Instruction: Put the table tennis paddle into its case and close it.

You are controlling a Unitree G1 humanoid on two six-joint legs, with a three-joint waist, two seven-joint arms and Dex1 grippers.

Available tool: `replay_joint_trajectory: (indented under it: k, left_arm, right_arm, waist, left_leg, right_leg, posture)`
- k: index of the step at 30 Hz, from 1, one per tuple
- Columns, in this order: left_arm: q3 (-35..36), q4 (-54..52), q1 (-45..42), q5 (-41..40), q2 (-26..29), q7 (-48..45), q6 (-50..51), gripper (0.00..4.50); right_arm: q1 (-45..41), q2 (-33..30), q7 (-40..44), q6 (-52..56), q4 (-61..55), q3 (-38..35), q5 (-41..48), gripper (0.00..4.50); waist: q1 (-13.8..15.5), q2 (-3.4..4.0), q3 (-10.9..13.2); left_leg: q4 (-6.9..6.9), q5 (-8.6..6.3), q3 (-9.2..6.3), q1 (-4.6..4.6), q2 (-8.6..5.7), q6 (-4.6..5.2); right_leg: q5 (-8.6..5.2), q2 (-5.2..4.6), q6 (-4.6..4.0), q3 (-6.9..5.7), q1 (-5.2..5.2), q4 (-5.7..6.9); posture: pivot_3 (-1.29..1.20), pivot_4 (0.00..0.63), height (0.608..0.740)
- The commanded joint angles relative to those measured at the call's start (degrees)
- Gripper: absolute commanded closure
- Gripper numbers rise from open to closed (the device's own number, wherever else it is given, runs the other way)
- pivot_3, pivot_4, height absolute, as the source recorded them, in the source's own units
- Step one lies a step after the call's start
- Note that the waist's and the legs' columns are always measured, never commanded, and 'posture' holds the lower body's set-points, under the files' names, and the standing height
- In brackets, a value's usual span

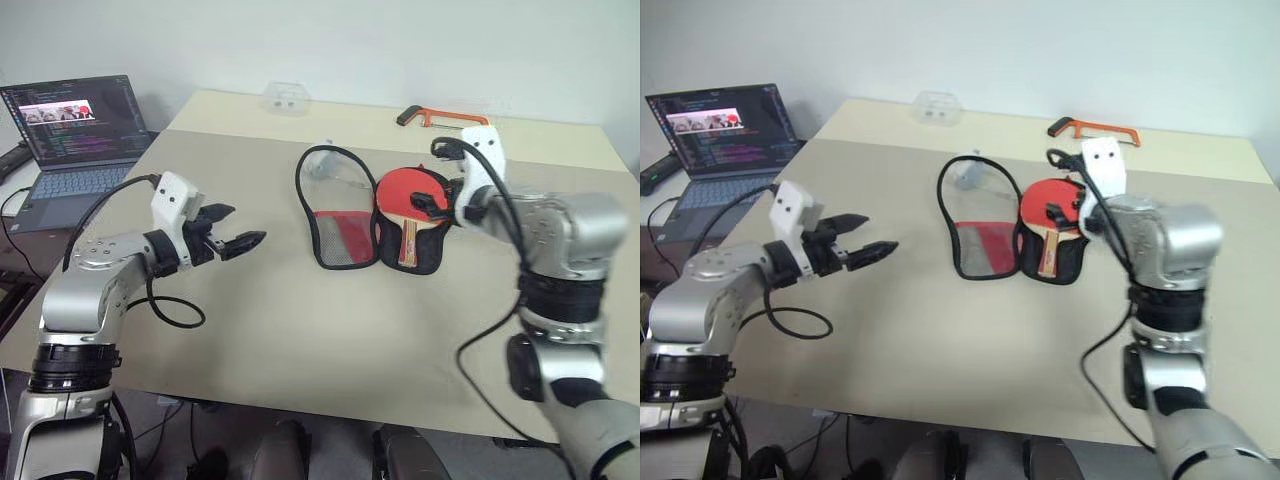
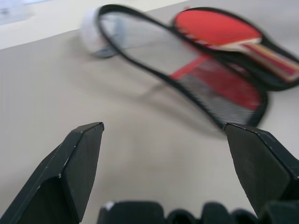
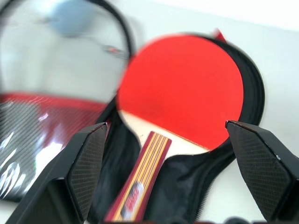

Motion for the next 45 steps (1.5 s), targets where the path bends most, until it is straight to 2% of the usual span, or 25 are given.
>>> replay_joint_trajectory:
  k: [1, 3, 4, 6, 8, 12, 16, 21, 29, 39, 45]
  left_arm:
    - [-2.31, 3.28, -2.69, 3.60, -1.50, 0.29, -4.12, 0.00]
    - [-4.98, 6.54, -4.85, 6.42, -3.26, 0.70, -5.86, 0.00]
    - [-6.75, 8.80, -6.49, 8.24, -4.51, 1.32, -6.35, 0.18]
    - [-10.29, 13.73, -9.57, 12.66, -6.36, 2.41, -8.69, 0.61]
    - [-12.39, 17.74, -11.87, 15.56, -7.89, 2.84, -11.09, 1.34]
    - [-14.54, 22.39, -15.57, 17.48, -12.70, 2.63, -12.38, 2.82]
    - [-15.75, 23.55, -16.29, 19.60, -15.62, 3.74, -11.42, 4.32]
    - [-16.50, 26.10, -17.46, 23.01, -19.57, 8.74, -11.34, 4.42]
    - [-18.11, 20.63, -16.54, 22.15, -32.15, 11.02, -12.38, 4.42]
    - [-18.86, 25.66, -22.64, 23.28, -40.78, 14.02, -19.05, 4.42]
    - [-22.03, 29.78, -23.54, 26.09, -45.21, 15.47, -17.52, 4.42]
  right_arm:
    - [2.45, -9.47, 14.89, -7.35, -3.29, 1.25, 6.18, 0.06]
    - [6.14, -14.83, 24.47, -16.47, -4.54, 1.84, 7.59, 0.06]
    - [8.51, -16.94, 29.97, -22.32, -5.38, 1.26, 8.32, 0.02]
    - [12.54, -20.21, 38.84, -30.44, -6.46, 0.64, 9.78, 0.00]
    - [14.80, -22.05, 43.68, -34.88, -6.50, 1.05, 10.33, 0.00]
    - [13.72, -18.53, 41.99, -37.61, -3.02, -0.04, 11.50, 0.00]
    - [14.40, -17.52, 42.45, -37.36, -4.72, 0.17, 13.39, 0.00]
    - [15.46, -17.42, 40.77, -37.90, -5.15, 1.20, 12.80, 0.00]
    - [15.19, -16.71, 37.40, -39.25, -4.20, 1.47, 11.73, 0.00]
    - [13.89, -15.80, 31.36, -40.54, -1.90, 0.48, 10.15, 0.00]
    - [11.49, -14.02, 25.43, -40.95, 1.43, -0.72, 8.19, 0.00]
  waist:
    - [0.26, 0.00, 0.00]
    - [0.56, -0.01, 0.00]
    - [0.85, -0.02, 0.00]
    - [1.13, -0.03, 0.00]
    - [1.13, -0.04, 0.00]
    - [0.89, -0.05, 0.00]
    - [0.99, -0.05, 0.00]
    - [1.23, -0.04, -0.01]
    - [1.54, -0.05, -0.01]
    - [1.56, -0.05, -0.01]
    - [1.48, -0.04, -0.01]
  left_leg:
    - [0.02, -0.01, 0.00, 0.00, -0.05, 0.02]
    - [0.05, -0.03, -0.01, 0.01, -0.06, 0.04]
    - [0.06, -0.03, -0.02, 0.01, -0.07, 0.05]
    - [0.11, -0.03, -0.07, 0.00, -0.10, 0.05]
    - [0.13, -0.03, -0.09, 0.00, -0.11, 0.05]
    - [0.19, -0.03, -0.06, 0.02, -0.07, 0.05]
    - [0.20, -0.02, -0.06, 0.03, -0.04, 0.04]
    - [0.22, -0.01, -0.08, 0.03, -0.02, 0.03]
    - [0.26, 0.03, -0.10, 0.02, -0.05, -0.03]
    - [0.26, 0.10, -0.10, 0.04, -0.13, -0.13]
    - [0.25, 0.12, -0.07, 0.05, -0.13, -0.17]
  right_leg:
    - [0.00, 0.01, 0.00, -0.02, 0.03, -0.02]
    - [0.00, 0.01, 0.01, -0.03, 0.06, -0.04]
    - [0.00, 0.03, 0.01, -0.04, 0.07, -0.04]
    - [0.00, 0.09, 0.01, -0.08, 0.11, -0.07]
    - [0.00, 0.10, 0.01, -0.08, 0.12, -0.07]
    - [0.01, 0.11, 0.01, -0.02, 0.13, 0.00]
    - [0.01, 0.12, 0.01, -0.03, 0.12, 0.02]
    - [0.01, 0.08, 0.01, -0.05, 0.13, 0.02]
    - [0.01, 0.00, 0.02, -0.07, 0.18, 0.02]
    - [0.02, 0.03, 0.03, -0.06, 0.22, 0.02]
    - [0.02, 0.05, 0.03, -0.04, 0.21, 0.02]
  posture:
    - [0.00, 0.150, 0.740]
    - [0.00, 0.150, 0.740]
    - [0.00, 0.150, 0.740]
    - [0.00, 0.150, 0.740]
    - [0.00, 0.150, 0.740]
    - [0.00, 0.150, 0.740]
    - [0.00, 0.150, 0.740]
    - [0.00, 0.150, 0.740]
    - [0.00, 0.150, 0.740]
    - [0.00, 0.150, 0.740]
    - [0.00, 0.150, 0.740]
